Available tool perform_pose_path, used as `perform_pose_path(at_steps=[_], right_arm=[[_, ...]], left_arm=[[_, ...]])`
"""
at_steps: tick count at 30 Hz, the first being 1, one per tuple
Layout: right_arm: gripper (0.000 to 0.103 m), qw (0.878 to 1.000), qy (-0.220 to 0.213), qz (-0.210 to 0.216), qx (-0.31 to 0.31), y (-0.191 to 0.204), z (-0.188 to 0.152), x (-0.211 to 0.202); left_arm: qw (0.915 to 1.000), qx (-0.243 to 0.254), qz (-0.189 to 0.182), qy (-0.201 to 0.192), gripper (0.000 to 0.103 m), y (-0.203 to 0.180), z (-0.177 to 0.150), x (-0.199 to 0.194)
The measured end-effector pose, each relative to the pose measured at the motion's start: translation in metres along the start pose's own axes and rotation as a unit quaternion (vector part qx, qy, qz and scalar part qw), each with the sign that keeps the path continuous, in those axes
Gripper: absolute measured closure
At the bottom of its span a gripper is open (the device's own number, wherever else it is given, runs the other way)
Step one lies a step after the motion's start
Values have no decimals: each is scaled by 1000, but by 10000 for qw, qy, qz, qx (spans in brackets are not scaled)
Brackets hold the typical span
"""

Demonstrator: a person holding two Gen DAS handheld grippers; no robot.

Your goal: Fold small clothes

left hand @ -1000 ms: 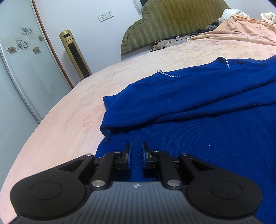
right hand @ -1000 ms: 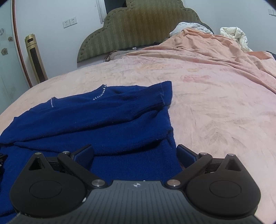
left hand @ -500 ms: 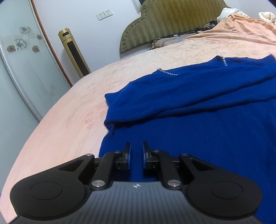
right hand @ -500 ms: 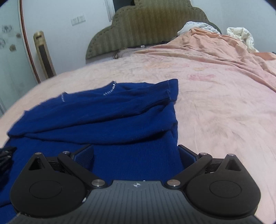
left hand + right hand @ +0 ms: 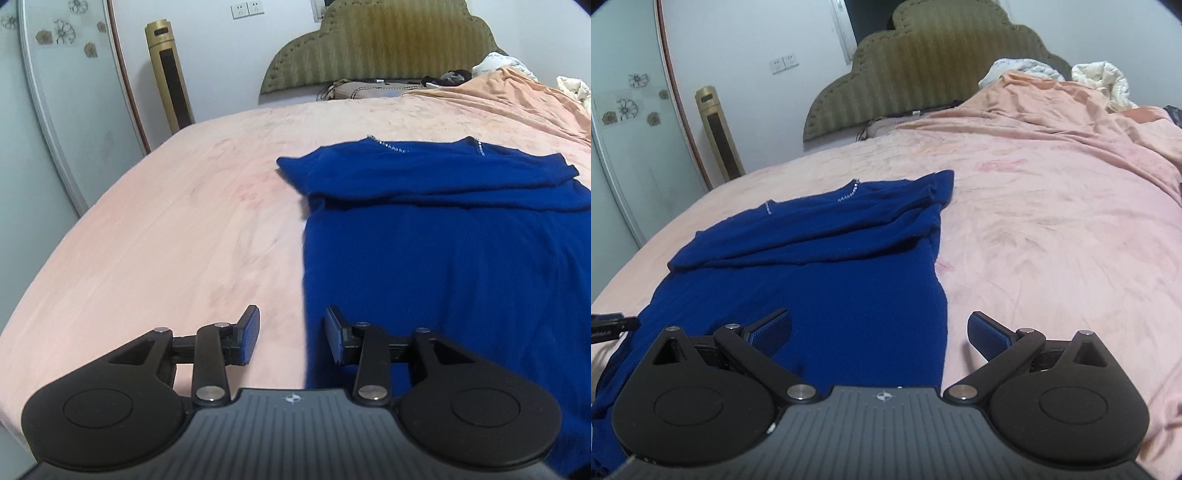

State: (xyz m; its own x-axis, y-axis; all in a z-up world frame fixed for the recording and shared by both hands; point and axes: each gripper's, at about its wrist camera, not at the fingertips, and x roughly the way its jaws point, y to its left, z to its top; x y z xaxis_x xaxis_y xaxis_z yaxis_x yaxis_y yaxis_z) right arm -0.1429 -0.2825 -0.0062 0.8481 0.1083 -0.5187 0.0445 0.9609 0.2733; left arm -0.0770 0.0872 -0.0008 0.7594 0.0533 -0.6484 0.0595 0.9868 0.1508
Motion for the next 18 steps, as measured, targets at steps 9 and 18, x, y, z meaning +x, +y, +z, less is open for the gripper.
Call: perform_pose_path(at_steps=[9,18], right_arm=[[27,9989,56,157,443,-15,-20,-13],[58,9974,234,529,419,-12,-31,-9]], left_arm=[[9966,-299,-706,309,65,16,-6,1],[9858,-424,-1583,368,64,12,-6,7]])
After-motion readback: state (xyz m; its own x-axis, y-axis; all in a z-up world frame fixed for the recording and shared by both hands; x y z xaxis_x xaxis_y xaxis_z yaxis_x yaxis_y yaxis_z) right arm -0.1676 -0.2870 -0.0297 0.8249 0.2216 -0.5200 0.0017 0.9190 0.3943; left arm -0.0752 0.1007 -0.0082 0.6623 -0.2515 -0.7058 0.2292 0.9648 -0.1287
